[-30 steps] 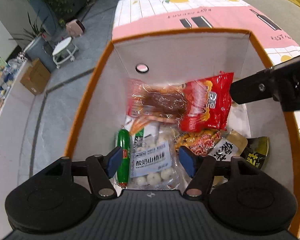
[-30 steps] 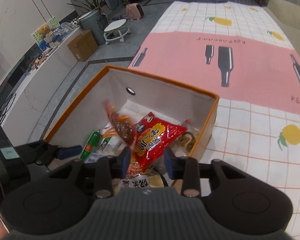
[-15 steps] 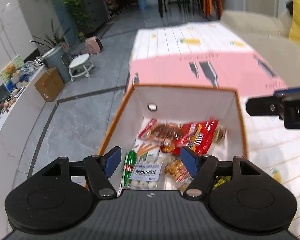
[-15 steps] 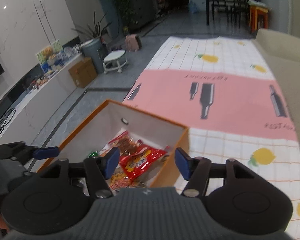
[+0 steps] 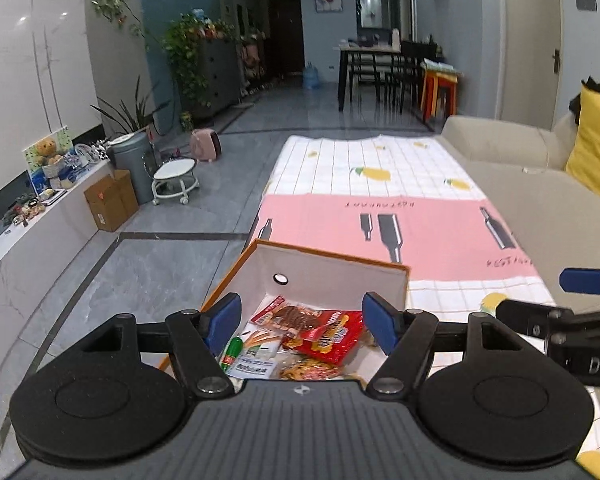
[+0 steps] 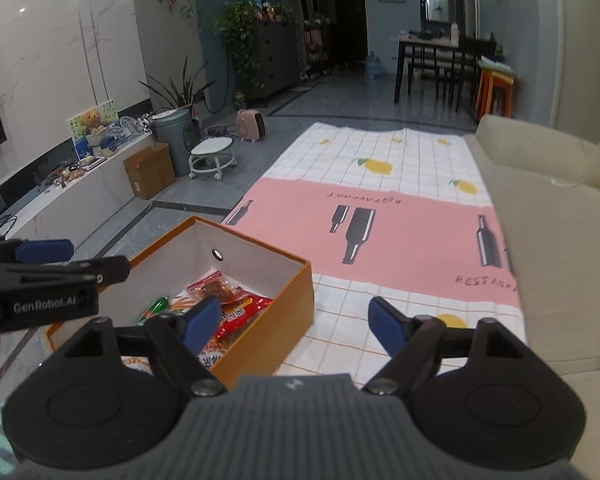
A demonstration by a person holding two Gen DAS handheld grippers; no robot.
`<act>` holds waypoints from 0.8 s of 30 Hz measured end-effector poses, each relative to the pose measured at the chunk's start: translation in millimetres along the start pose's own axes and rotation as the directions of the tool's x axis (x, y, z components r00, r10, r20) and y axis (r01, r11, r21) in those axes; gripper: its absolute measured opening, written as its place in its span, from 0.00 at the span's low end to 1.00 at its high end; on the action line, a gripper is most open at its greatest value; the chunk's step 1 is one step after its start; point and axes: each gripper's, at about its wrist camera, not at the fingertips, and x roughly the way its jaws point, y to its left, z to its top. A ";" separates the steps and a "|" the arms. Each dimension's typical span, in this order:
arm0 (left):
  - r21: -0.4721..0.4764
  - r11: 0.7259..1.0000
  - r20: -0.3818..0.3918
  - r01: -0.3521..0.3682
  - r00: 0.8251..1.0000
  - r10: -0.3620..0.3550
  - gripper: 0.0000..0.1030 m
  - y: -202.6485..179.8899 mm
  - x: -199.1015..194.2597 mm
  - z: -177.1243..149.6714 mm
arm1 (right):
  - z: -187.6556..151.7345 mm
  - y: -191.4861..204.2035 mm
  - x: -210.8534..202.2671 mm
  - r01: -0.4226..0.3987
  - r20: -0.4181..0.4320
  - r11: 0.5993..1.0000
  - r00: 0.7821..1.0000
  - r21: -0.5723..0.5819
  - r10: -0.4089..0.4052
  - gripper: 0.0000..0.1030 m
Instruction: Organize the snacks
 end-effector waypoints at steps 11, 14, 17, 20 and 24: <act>0.034 0.999 0.022 -0.040 0.999 0.039 0.80 -30.1 -32.0 -33.1 | -37.3 2.4 -49.8 -0.007 0.032 0.999 0.999 -0.039 0.008 0.87; 0.030 0.999 0.008 -0.040 0.999 0.040 0.80 -32.7 -39.7 -40.0 | -45.7 1.7 -62.0 0.010 0.045 0.999 0.999 -0.037 -0.009 0.88; 0.036 0.999 -0.001 -0.034 0.999 0.034 0.80 -35.6 -48.1 -47.6 | -51.3 0.6 -73.5 0.018 0.056 1.000 0.998 -0.025 -0.016 0.90; 0.042 0.999 -0.023 -0.029 0.999 0.030 0.80 -37.9 -55.4 -55.8 | -56.2 -1.0 -83.0 0.025 0.070 0.999 0.997 -0.023 -0.023 0.93; 0.010 1.000 -0.057 -0.017 0.998 0.018 0.82 -36.8 -63.1 -64.2 | -65.5 0.7 -91.0 0.014 0.064 1.000 0.998 -0.027 -0.012 0.96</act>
